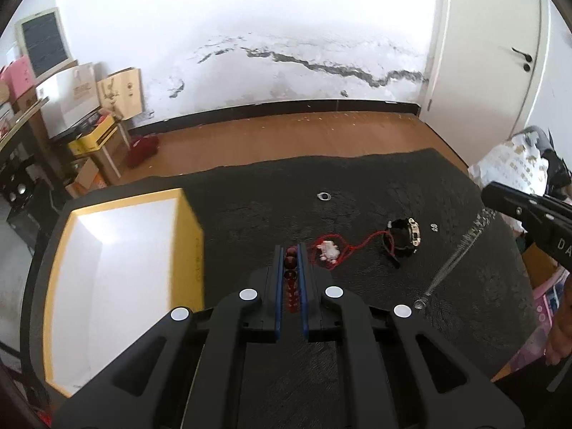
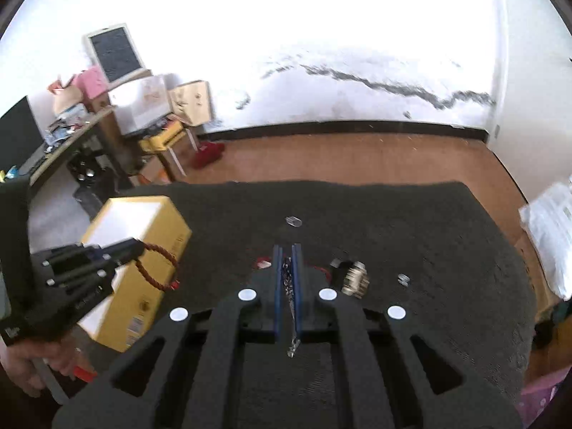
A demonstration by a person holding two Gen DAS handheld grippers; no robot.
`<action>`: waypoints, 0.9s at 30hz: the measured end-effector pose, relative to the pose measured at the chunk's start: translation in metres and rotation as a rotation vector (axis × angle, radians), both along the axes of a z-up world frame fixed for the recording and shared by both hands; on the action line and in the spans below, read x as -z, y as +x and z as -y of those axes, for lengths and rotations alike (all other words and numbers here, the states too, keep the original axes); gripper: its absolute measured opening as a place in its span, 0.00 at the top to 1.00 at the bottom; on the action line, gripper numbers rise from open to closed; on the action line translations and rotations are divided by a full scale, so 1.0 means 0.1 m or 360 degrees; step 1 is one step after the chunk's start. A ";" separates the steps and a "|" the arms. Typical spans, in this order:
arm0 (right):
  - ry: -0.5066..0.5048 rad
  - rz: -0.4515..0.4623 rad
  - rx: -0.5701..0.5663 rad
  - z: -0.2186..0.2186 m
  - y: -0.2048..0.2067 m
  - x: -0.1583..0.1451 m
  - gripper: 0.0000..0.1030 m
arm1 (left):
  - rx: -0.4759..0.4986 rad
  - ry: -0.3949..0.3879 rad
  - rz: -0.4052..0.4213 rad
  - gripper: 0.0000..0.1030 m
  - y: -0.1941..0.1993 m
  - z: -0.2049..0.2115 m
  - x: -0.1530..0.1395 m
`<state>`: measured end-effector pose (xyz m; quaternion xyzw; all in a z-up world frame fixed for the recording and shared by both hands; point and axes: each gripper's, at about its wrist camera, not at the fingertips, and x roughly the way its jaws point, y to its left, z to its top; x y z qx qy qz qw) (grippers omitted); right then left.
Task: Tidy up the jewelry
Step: 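Carry the bracelet with the left tool and the chain with the right tool into the box, releasing both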
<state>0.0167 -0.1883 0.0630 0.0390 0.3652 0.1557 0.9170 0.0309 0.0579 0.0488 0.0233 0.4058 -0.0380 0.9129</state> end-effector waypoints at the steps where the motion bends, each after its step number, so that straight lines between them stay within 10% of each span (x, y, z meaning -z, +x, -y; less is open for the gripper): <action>1: 0.0005 0.0019 -0.0024 -0.11 -0.01 -0.07 0.94 | -0.0028 0.0004 0.0011 0.93 -0.05 -0.09 -0.06; 13: 0.0022 0.0117 -0.0271 -1.38 -0.05 -0.59 0.94 | -0.0297 0.0001 0.0114 0.93 -0.44 -1.11 -0.45; 27: 0.0054 0.0147 -0.0602 -2.94 -0.03 -0.79 0.94 | -0.0632 0.0017 0.0013 0.93 -0.58 -2.29 0.02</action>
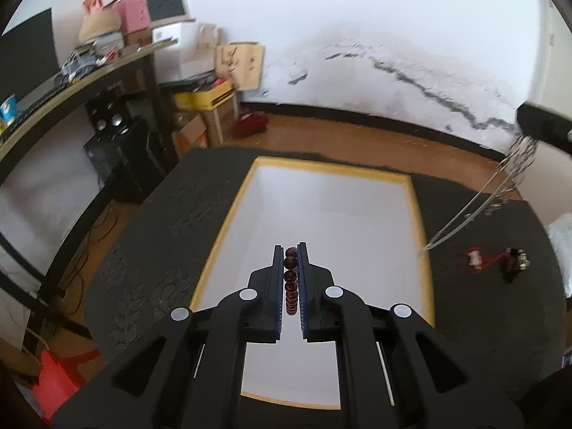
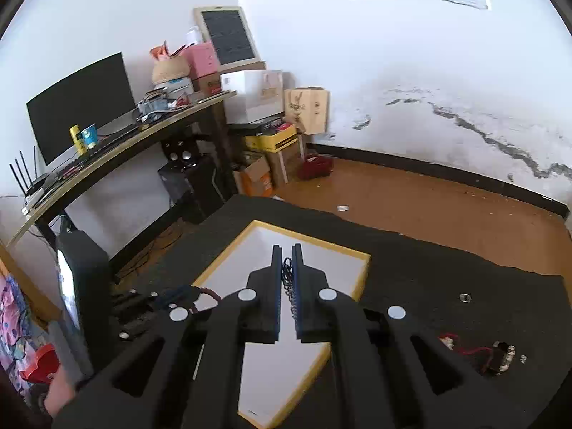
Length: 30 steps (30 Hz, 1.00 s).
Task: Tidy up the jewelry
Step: 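Carry the bracelet with the left tool and the chain with the right tool into the box, releasing both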
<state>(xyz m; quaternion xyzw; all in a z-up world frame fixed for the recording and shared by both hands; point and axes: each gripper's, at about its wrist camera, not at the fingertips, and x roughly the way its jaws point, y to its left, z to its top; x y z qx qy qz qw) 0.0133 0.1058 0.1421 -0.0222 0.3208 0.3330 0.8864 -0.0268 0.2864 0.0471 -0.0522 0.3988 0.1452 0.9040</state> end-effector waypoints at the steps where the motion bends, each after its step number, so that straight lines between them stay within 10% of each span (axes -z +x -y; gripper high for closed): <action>1: -0.0003 -0.0005 -0.0011 -0.04 0.01 0.03 0.94 | -0.0015 -0.0013 -0.0011 0.93 0.00 -0.06 0.05; 16: -0.0074 -0.0128 -0.0052 -0.31 0.15 0.55 0.94 | -0.0026 -0.0082 -0.0265 0.93 0.39 -0.23 0.88; 30: -0.0094 -0.0170 -0.0032 -0.31 0.20 0.65 0.94 | -0.0020 -0.0069 -0.0327 0.93 0.47 -0.22 1.05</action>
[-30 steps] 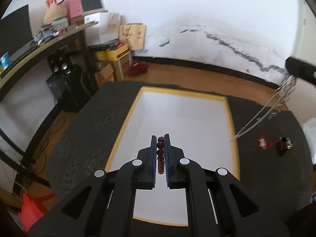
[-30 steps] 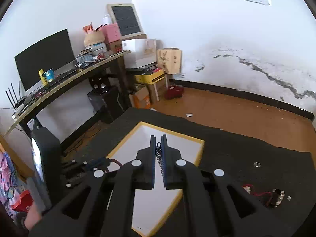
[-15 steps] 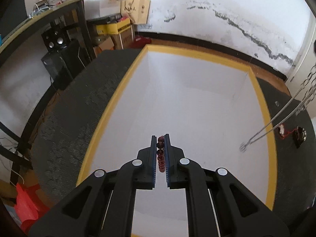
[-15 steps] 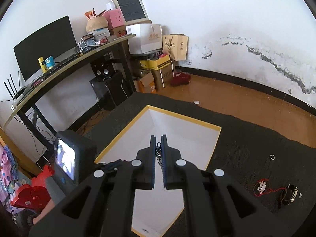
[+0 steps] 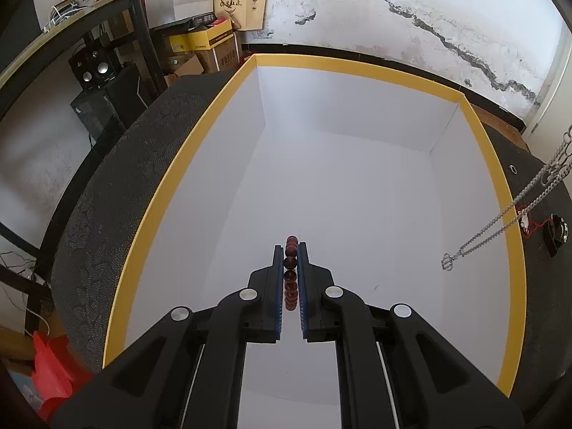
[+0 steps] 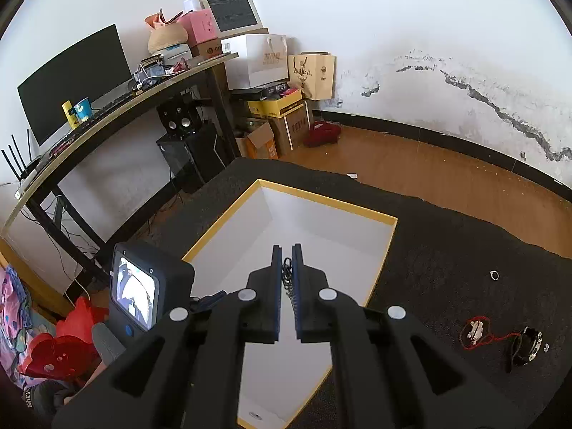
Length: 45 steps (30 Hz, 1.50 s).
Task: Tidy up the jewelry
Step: 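Carry the bracelet with the left tool and the chain with the right tool into the box, releasing both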
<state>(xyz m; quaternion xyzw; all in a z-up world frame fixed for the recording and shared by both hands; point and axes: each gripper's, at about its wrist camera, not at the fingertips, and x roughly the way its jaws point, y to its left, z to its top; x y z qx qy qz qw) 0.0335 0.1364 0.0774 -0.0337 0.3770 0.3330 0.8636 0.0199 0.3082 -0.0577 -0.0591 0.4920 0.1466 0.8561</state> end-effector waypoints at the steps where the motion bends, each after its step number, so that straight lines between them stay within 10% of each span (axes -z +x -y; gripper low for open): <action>1: -0.0003 -0.0002 -0.0003 0.00 0.00 0.01 0.94 | 0.0002 0.0002 -0.0004 0.93 0.00 0.00 0.00; 19: -0.0023 -0.0030 0.0006 0.00 0.04 0.07 0.94 | 0.0004 0.0014 -0.0012 0.90 0.00 0.03 0.05; 21: -0.0024 -0.0031 0.0006 0.00 0.04 0.07 0.94 | -0.0004 0.0020 -0.0019 0.61 -0.01 0.03 0.04; 22: -0.0024 -0.0032 0.0007 0.00 0.04 0.07 0.94 | -0.0013 0.0025 -0.0017 0.24 -0.02 0.03 0.02; 23: -0.0026 -0.0032 0.0007 0.00 0.05 0.07 0.94 | -0.0021 0.0027 0.0011 0.17 -0.04 0.04 -0.01; 37: -0.0130 -0.0053 0.0000 -0.11 0.14 0.21 0.94 | 0.0032 0.0051 0.0100 0.16 -0.34 0.05 -0.33; 45: -0.0301 -0.0194 -0.0013 -0.37 0.42 0.58 0.94 | -0.0184 0.0009 0.0185 0.16 -0.53 -0.43 -0.52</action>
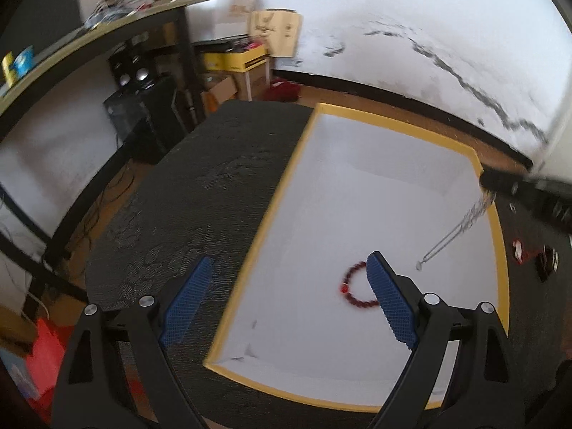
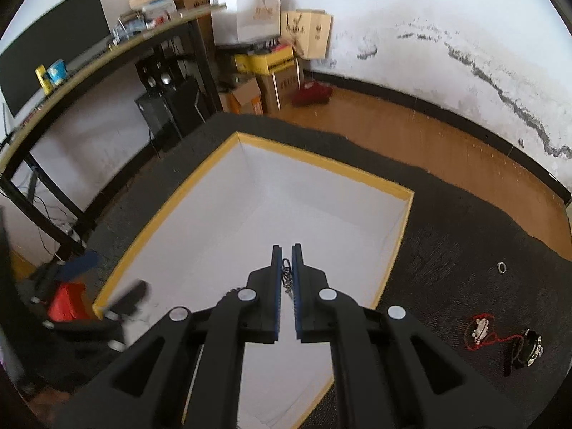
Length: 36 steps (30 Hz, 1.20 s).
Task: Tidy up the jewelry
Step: 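Carry the bracelet with the left tool and the chain with the right tool into the box, releasing both, then move both tools back over the rug toward the remaining jewelry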
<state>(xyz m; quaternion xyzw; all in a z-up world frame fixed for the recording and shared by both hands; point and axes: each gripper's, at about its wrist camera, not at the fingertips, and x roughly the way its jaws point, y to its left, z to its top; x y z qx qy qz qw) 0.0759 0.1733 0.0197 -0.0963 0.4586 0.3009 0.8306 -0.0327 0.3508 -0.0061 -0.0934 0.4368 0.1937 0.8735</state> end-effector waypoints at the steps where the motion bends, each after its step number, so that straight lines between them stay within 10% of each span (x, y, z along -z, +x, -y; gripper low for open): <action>1: -0.0021 -0.0022 -0.0003 -0.05 0.03 0.05 0.94 | -0.0020 -0.0010 0.0006 0.16 -0.01 -0.04 0.00; 13: -0.0268 -0.0238 -0.0002 -0.29 0.27 0.67 0.93 | -0.0074 -0.0058 0.0041 0.16 -0.06 -0.17 -0.05; 15: -0.0287 -0.0247 -0.0002 -0.30 0.28 0.70 0.67 | -0.0078 -0.0062 0.0043 0.16 -0.06 -0.18 -0.05; 17: -0.0262 -0.0221 -0.0003 -0.29 0.26 0.68 0.11 | -0.0086 -0.0066 0.0052 0.16 -0.06 -0.19 -0.06; 18: -0.0241 -0.0201 -0.0011 -0.28 0.25 0.64 0.07 | -0.0090 -0.0064 0.0058 0.16 -0.07 -0.19 -0.06; 29: -0.0206 0.0375 0.0157 0.58 -0.41 -0.04 0.06 | -0.0033 -0.0098 0.0151 0.09 0.05 0.08 -0.16; 36: -0.0151 0.0435 0.0462 1.75 -0.56 0.05 0.06 | 0.0199 -0.0088 0.0188 0.07 0.32 0.82 -0.26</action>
